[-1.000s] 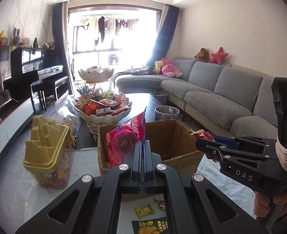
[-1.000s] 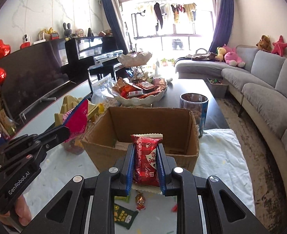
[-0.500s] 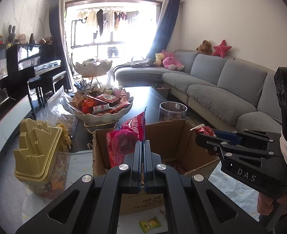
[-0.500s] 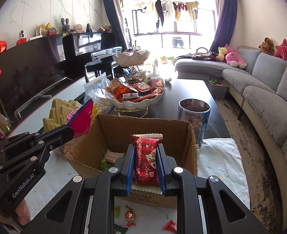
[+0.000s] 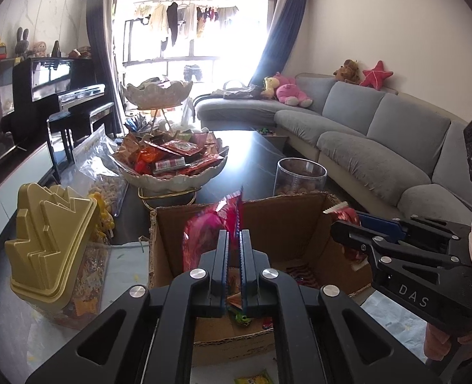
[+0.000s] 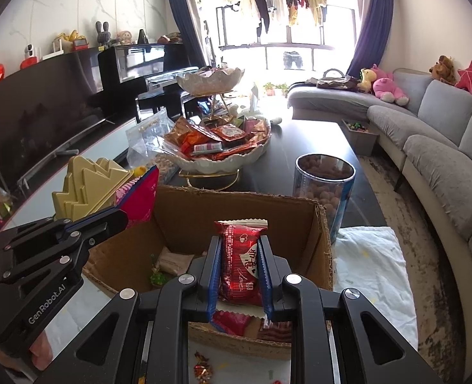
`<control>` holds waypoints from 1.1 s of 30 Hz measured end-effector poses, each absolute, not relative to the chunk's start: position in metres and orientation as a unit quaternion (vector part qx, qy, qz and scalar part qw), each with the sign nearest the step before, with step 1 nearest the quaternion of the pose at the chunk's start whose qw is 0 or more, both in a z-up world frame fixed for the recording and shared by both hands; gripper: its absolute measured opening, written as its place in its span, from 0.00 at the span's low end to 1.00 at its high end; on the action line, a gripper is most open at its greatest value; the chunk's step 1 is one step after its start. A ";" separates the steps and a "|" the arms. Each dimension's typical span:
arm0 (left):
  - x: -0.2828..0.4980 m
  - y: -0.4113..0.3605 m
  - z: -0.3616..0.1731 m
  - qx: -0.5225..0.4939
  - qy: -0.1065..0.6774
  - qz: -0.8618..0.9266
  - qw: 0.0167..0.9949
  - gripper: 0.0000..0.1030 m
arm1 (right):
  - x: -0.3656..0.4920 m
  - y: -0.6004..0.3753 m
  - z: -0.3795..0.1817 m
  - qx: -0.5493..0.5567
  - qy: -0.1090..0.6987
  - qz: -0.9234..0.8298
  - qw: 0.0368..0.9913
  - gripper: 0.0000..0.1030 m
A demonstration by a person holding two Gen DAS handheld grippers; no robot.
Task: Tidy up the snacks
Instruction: 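Lift both held snacks over the box rim and release them inside, then withdraw both open tools from the box back toward the snacks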
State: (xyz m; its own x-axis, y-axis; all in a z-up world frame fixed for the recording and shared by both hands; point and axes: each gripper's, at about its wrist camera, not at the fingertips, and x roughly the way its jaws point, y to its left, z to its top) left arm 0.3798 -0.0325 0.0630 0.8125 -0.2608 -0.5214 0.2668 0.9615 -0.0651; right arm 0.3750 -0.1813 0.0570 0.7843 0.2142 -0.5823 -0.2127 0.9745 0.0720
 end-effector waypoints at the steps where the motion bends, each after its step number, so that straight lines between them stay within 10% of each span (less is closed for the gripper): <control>1: 0.378 -0.031 0.063 0.006 0.273 -0.132 0.953 0.30 | 0.375 -0.181 0.056 0.000 0.305 0.110 0.946 0.26; 4: 0.367 -0.030 0.067 0.017 0.260 -0.115 0.959 0.51 | 0.369 -0.182 0.056 -0.007 0.292 0.095 0.952 0.53; 33: 0.274 -0.081 0.041 0.039 0.301 -0.152 0.941 0.58 | 0.270 -0.237 0.026 -0.010 0.299 0.095 0.950 0.54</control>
